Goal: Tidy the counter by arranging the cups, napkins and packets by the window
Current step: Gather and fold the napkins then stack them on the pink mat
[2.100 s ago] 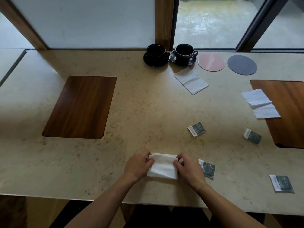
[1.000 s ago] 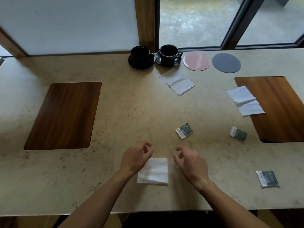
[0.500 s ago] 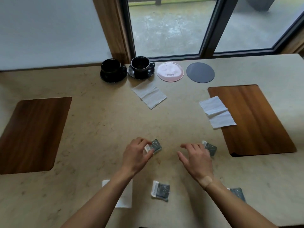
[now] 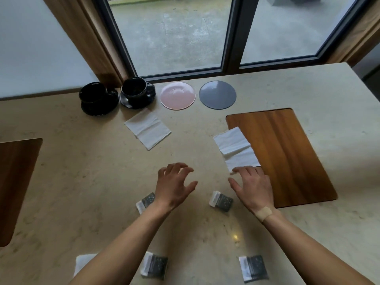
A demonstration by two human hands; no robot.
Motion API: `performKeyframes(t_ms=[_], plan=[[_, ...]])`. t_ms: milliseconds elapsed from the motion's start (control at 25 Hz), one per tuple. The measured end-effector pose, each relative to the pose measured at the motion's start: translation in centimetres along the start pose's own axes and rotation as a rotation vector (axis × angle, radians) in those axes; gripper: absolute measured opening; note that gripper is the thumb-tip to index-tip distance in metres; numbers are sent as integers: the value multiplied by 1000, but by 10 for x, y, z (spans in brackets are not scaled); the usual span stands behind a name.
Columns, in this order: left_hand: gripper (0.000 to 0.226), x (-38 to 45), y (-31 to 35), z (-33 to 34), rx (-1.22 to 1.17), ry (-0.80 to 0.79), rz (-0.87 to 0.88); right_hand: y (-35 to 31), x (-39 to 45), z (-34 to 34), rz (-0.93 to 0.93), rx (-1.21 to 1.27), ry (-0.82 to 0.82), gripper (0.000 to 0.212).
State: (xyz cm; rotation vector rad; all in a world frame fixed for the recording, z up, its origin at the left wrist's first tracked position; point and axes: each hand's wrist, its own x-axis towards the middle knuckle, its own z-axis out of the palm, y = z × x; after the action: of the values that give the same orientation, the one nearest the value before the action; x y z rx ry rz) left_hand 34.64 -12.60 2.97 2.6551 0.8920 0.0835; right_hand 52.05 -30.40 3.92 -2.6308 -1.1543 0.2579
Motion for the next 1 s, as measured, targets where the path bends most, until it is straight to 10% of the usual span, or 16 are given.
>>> performKeyframes(t_ms=[1000], plan=[[16,126,88,67,10,113,49,82,113,30,-111,-73,173,19]])
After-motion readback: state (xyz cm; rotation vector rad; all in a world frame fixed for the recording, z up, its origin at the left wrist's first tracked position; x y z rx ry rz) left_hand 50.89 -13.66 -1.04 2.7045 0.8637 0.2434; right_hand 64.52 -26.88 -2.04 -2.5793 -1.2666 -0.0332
